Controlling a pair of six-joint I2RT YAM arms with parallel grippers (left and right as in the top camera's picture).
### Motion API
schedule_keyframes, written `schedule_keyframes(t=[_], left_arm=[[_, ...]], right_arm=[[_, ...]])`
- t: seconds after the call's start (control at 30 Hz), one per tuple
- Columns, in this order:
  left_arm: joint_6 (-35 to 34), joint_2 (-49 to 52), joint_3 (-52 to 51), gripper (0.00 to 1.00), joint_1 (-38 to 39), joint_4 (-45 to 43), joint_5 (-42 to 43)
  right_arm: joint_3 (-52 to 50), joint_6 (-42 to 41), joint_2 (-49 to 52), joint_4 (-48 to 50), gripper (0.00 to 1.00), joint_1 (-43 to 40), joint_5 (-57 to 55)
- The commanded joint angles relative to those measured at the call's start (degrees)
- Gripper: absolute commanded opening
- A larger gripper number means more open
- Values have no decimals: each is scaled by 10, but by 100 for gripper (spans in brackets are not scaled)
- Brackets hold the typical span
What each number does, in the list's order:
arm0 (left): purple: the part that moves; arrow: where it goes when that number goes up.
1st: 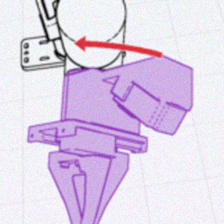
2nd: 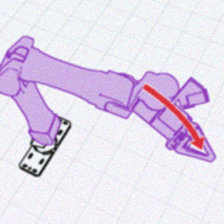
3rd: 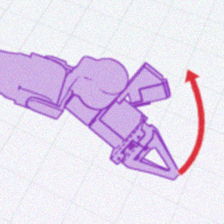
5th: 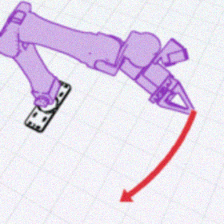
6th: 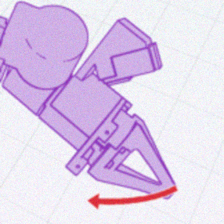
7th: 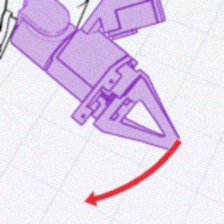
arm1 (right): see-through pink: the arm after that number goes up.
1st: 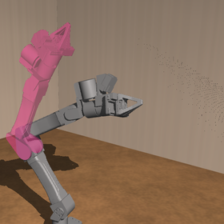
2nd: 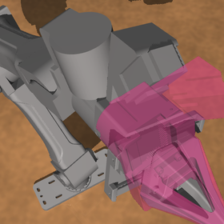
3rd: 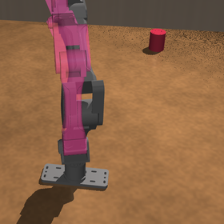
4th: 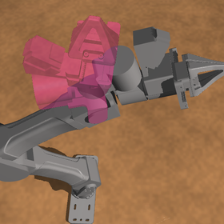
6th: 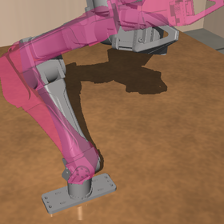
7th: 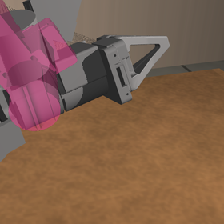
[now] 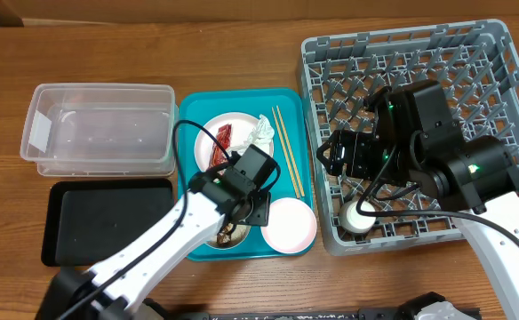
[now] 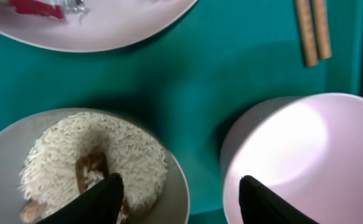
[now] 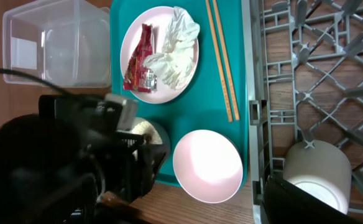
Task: Sort waste into correct bins and load items into the dishwasher
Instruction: 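Grasp the rice bowl rim with the left gripper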
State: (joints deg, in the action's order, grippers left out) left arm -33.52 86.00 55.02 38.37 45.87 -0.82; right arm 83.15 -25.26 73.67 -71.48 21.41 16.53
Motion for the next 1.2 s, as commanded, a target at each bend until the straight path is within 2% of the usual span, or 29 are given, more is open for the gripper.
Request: schedule_keyframes(t=[0.0,0.1,0.2,0.53,0.57,0.67,0.93,1.17], left_arm=[[-26,31,-4,58,-2,-15,4],[-43,54,-4,49,-2,-18,2],[-51,58,-4,33,-10,-17,2],[-37,93,-5,29,-32,-7,-27],[-36,101,-5,26,-32,-7,-26],[-24,111,-4,4,-32,-6,-22],[-25,77,26,4,-32,51,0],[-39,-17,46,4,-39,119,28]], right_arm=[[8,1,0,3,88,2,1],[8,1,0,3,88,2,1],[8,1,0,3,88,2,1],[8,2,0,3,88,2,0],[8,2,0,3,88,2,0],[8,2,0,3,88,2,0],[8,2,0,3,88,2,0],[8,2,0,2,88,2,0]])
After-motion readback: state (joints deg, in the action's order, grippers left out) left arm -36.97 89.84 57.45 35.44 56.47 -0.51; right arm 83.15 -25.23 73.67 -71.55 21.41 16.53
